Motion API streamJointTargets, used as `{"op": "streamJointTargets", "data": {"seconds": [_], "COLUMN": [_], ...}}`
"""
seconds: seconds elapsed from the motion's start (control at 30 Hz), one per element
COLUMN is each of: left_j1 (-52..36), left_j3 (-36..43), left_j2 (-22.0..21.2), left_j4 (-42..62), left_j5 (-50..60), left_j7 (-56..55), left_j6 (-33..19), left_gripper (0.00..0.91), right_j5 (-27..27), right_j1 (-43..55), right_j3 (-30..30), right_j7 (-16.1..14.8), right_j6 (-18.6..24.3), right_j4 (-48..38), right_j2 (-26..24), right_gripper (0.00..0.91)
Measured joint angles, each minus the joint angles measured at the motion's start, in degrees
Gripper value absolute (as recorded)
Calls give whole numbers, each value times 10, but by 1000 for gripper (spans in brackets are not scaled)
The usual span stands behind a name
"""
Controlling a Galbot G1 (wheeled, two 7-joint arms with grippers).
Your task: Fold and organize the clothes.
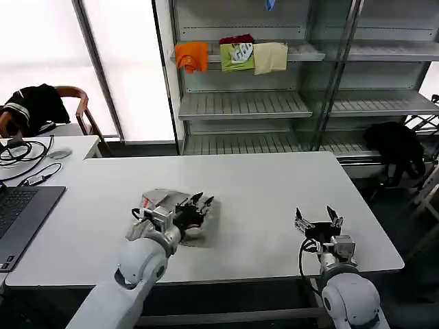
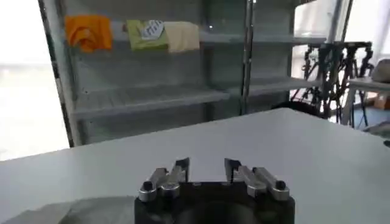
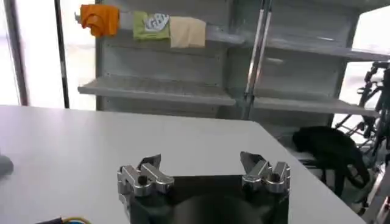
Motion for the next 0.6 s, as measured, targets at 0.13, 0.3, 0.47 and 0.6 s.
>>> {"op": "streamJointTargets", "data": {"seconds": [0.13,0.3,0.47,0.6], "left_j1": [0,-3,0,5], "left_j3": [2,-2,-23,-49], "left_j2": [-11,-13,-2,10], "left_j4": [-1,-6,-8,-12], "left_j5": [-8,-10,4,17], "left_j7": [-9,-19,-25,-33], "left_j6": [0,0,0,0], "left_gripper": [907,907,907,907], "right_j5": [9,48,116,169], "right_j1": [6,15,33,53], "right_j3": [-6,-17,-37,-63], "right_j7": [2,10,24,40], "right_j6": [0,-5,-11,-14], "right_j4": [-4,-3,-6,-15], "right_j2": [4,8,14,22], "right_gripper": [907,907,907,907]}}
